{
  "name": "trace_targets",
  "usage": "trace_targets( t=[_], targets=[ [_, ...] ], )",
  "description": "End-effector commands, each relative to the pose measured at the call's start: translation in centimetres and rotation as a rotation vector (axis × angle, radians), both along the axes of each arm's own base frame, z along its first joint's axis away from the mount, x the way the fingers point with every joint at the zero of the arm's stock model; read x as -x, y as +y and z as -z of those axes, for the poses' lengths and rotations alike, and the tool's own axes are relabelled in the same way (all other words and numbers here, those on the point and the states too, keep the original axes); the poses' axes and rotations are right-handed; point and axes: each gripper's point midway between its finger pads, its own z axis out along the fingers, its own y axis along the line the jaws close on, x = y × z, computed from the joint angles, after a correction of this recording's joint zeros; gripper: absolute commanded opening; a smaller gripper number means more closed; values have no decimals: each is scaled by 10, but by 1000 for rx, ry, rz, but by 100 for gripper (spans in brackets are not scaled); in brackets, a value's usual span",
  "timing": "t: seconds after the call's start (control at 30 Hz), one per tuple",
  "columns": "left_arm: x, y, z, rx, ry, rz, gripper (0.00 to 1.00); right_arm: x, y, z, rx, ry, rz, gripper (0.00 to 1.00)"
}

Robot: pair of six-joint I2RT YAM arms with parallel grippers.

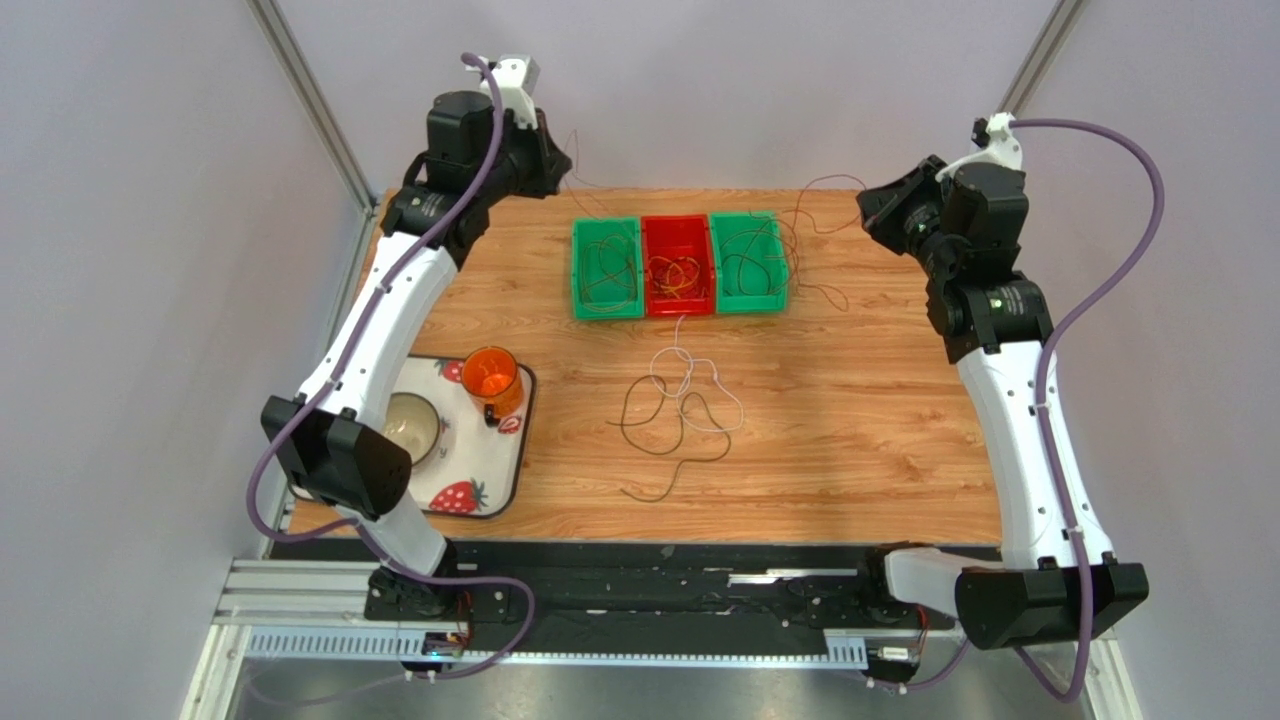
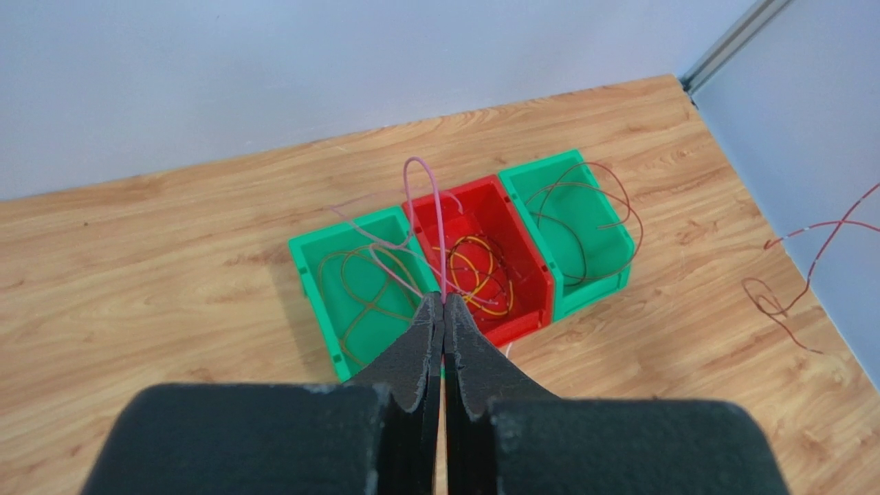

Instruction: Untangle the cables

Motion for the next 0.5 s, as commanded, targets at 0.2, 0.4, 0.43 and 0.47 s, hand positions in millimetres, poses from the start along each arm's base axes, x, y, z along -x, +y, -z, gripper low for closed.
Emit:
trace_targets(
  t=[0.2,0.4,0.43,0.47],
  targets=[
    [-35,-21,50,-39,2,71,0,-3,11,-8,-18,-39,-44,0],
    [-47,-33,79,-52,37,129,0,-3,14,-9,-21,-43,-54,0],
    [-48,-36,78,-43,33,138,0,-3,14,-8,-21,-41,-54,0],
    [-48,-38,78,-36,33,145,0,-4,15,-8,-21,-41,-57,0]
  ],
)
